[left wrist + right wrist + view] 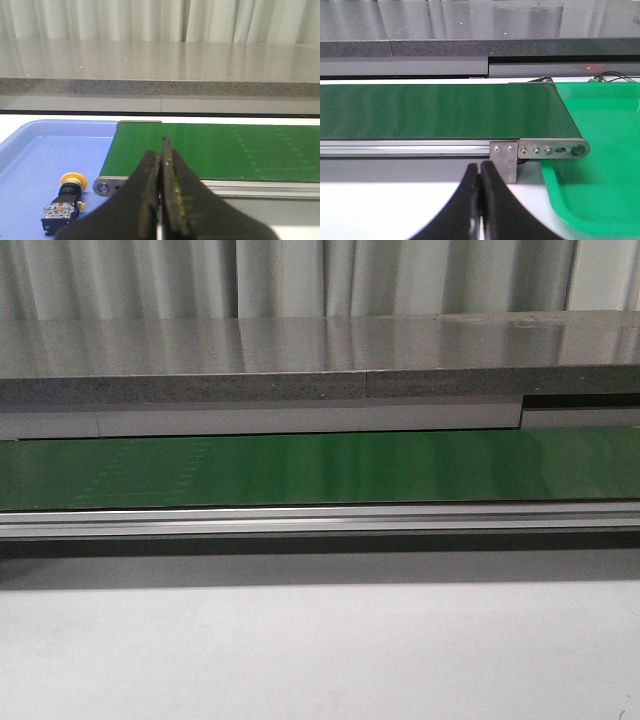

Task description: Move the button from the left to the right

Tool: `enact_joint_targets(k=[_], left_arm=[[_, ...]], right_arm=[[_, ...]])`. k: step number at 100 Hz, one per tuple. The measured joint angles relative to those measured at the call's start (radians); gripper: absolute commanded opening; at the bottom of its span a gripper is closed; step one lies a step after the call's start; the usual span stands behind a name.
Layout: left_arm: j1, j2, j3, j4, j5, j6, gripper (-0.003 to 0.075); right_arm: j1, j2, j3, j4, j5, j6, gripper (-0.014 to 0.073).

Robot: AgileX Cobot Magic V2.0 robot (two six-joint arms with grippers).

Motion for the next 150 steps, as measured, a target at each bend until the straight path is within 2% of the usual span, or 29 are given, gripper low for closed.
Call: enact_joint_targets(k=[49, 69, 90, 130, 150], left_arm=[[0.0, 0.0, 0.0, 0.0, -0.008, 0.0, -0.002], [0.0, 0.0, -0.012, -0.046, 0.021, 0.0, -0.002], [0.0, 0.06, -0.179, -0.057, 0.176, 0.0, -0.002], [0.0, 0.436, -0.638, -0.004, 0.74, 0.0, -0.002], [0.0, 0.549, -0.713, -0.001, 0.841, 0.0, -0.002]], right_arm=[[0.0, 0.0, 0.0, 0.0, 0.0, 0.0, -0.0066], [0.0, 0.0, 0.0, 0.0, 0.0, 0.0, -0.0066], [0.0, 0.0, 0.0, 0.0, 0.0, 0.0, -0.0066], [0.0, 0.0, 0.0, 0.0, 0.0, 0.0, -0.0066], [0.0, 0.0, 0.0, 0.0, 0.0, 0.0, -0.0066]])
